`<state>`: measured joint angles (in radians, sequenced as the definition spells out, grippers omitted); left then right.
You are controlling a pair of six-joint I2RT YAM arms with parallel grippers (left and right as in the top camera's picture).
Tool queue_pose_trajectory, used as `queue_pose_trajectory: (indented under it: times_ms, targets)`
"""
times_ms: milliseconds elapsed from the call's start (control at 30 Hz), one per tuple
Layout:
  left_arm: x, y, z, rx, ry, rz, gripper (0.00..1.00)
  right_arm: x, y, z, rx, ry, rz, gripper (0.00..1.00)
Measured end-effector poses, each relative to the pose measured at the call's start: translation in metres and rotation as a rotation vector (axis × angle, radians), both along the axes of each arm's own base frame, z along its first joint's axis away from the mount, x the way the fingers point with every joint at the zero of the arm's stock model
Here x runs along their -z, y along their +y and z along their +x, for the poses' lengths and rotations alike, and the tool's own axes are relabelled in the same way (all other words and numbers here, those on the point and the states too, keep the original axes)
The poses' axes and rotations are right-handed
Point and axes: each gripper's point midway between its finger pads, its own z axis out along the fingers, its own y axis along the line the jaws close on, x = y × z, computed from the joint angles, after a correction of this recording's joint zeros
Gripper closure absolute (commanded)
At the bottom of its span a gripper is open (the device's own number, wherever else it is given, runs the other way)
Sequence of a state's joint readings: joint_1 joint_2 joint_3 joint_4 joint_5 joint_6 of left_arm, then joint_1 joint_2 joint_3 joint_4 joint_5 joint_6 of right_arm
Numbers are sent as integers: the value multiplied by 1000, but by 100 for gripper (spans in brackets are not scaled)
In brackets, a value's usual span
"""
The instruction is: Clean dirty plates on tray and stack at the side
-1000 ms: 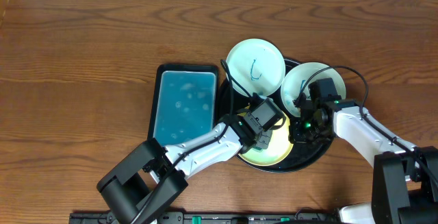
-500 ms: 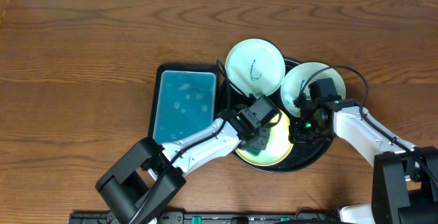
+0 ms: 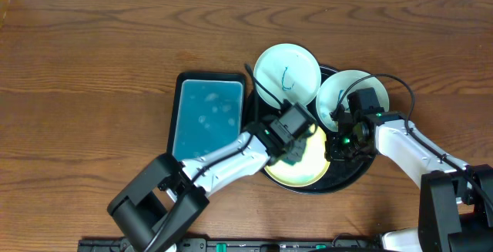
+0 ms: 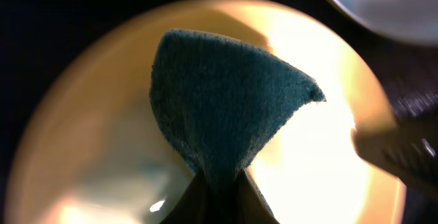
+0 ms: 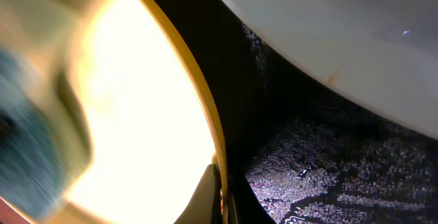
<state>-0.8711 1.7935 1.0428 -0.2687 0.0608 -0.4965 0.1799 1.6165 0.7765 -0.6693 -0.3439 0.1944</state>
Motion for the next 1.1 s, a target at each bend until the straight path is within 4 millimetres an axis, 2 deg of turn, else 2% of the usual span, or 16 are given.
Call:
queue_pose_trajectory:
  times_ms: [100, 167, 300, 467, 667, 767, 900, 967, 1033, 1100]
  targets:
    - [2, 21, 18, -68, -3, 27, 92, 0, 0, 0, 0, 1, 1, 99]
    - [5, 30, 18, -84, 16, 47, 92, 0, 1, -1, -1, 3, 4, 99]
    - [7, 33, 11, -105, 60, 51, 92, 0, 1, -1, -1, 4, 4, 99]
    - [8, 20, -7, -70, 128, 7, 92, 0, 1, -1, -1, 3, 4, 99]
    - [5, -16, -45, 59, 159, -38, 92, 0, 0, -1, 0, 3, 3, 99]
    - [3, -26, -55, 101, 159, -54, 92, 0, 0, -1, 0, 3, 3, 99]
    - [3, -18, -42, 67, 149, -54, 92, 0, 1, -1, -1, 3, 3, 99]
    - [-1, -4, -21, 8, 133, -61, 92, 0, 1, 0, -1, 2, 3, 99]
    - [-16, 17, 5, -57, 92, -75, 92, 0, 1, 0, 0, 0, 4, 99]
    - [-39, 36, 26, -119, 44, -108, 92, 0, 1, 0, 0, 0, 4, 99]
